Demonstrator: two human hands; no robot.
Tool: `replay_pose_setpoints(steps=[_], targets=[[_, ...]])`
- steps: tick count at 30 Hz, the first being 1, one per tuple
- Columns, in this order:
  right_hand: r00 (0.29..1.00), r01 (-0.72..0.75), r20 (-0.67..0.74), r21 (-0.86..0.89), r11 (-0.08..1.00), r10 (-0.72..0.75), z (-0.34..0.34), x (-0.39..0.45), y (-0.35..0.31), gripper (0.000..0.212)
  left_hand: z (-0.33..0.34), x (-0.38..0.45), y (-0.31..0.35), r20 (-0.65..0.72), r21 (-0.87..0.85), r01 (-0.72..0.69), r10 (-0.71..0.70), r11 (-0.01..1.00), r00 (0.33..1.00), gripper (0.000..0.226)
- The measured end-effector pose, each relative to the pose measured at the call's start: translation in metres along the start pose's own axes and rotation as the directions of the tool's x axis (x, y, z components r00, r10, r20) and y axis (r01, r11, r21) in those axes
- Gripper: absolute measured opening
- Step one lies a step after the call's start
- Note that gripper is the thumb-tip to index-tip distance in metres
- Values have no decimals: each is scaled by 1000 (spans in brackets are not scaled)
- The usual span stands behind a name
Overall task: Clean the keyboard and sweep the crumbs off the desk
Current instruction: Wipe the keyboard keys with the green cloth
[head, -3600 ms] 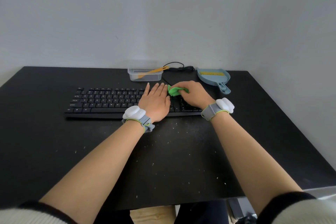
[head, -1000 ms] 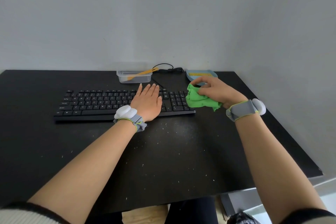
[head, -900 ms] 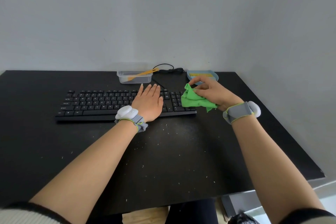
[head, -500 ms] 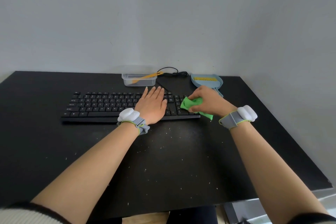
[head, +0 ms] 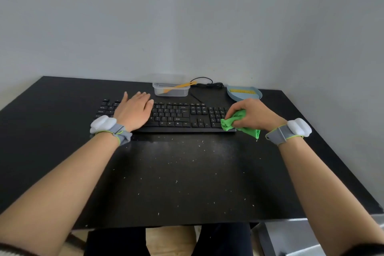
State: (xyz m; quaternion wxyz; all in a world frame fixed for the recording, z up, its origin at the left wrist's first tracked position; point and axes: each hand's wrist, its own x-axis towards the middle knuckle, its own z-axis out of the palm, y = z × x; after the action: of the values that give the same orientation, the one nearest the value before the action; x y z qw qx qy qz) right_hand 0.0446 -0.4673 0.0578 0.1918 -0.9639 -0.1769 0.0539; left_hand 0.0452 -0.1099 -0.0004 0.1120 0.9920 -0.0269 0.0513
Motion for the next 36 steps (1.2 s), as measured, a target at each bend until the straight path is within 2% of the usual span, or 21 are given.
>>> replay_pose_setpoints(steps=[7,22,36], targets=[[999,33,42,-83,996,-29,6,10,-13,24,-7,-19,-56,-23,-138,228,-234,964,972,49],[973,188,155,-121,975,-169,47,60,-90,18,-9,-26,-69,-28,-128,227,-232,965,972,46],[928,300,263,-114,947,-263,88,104,-181,25,-15,-32,-82,-71,-172,238,-253,956,965,56]])
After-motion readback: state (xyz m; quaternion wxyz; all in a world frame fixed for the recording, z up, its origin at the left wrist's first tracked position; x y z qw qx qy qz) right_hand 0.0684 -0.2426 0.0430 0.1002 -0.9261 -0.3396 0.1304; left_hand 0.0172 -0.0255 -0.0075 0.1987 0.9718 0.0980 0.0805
